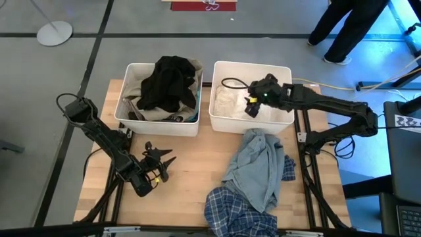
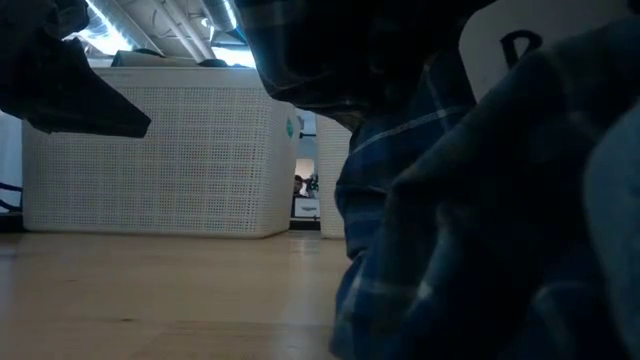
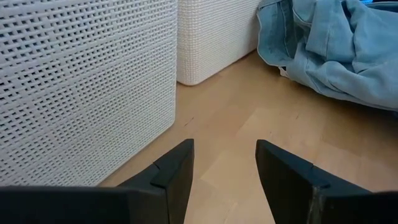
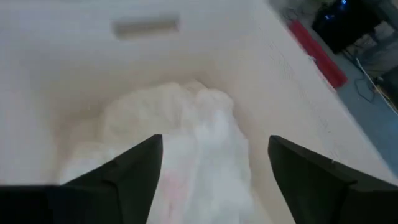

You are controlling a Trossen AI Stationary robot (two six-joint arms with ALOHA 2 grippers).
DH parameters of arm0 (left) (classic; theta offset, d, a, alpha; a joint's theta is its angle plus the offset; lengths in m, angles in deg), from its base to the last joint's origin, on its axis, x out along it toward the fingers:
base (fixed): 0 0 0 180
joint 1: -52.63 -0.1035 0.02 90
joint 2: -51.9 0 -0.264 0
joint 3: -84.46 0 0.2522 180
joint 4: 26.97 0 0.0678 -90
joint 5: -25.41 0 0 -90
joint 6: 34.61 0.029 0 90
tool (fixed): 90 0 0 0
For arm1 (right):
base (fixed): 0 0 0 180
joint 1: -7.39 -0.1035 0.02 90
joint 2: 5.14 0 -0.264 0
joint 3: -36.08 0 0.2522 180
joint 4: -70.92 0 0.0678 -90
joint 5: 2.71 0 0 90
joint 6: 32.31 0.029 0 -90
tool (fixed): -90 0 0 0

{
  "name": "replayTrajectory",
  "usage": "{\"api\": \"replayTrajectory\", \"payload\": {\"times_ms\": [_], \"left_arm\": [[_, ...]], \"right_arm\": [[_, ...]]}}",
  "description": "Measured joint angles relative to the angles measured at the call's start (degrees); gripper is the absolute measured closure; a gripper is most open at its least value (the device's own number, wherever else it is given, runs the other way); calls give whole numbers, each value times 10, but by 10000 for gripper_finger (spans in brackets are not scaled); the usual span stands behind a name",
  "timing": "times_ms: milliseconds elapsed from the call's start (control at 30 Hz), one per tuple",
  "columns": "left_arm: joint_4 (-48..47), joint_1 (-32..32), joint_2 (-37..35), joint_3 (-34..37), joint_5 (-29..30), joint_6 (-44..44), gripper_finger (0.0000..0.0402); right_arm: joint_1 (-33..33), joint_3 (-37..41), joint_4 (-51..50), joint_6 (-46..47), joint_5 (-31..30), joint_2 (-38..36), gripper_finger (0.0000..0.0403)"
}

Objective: Sort clothes
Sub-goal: Put the blue checkered shirt into the left white bin

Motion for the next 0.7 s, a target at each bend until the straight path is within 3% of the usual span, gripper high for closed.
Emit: {"api": "replayTrajectory", "payload": {"times_ms": [267,700], "left_arm": [[2,0,0,0,-20,-4,238],[3,0,0,0,-25,0,238]], "right_arm": [[-128,-107,-64,41,4,-1,100],[-383,-59,-78,165,35,4,100]]}}
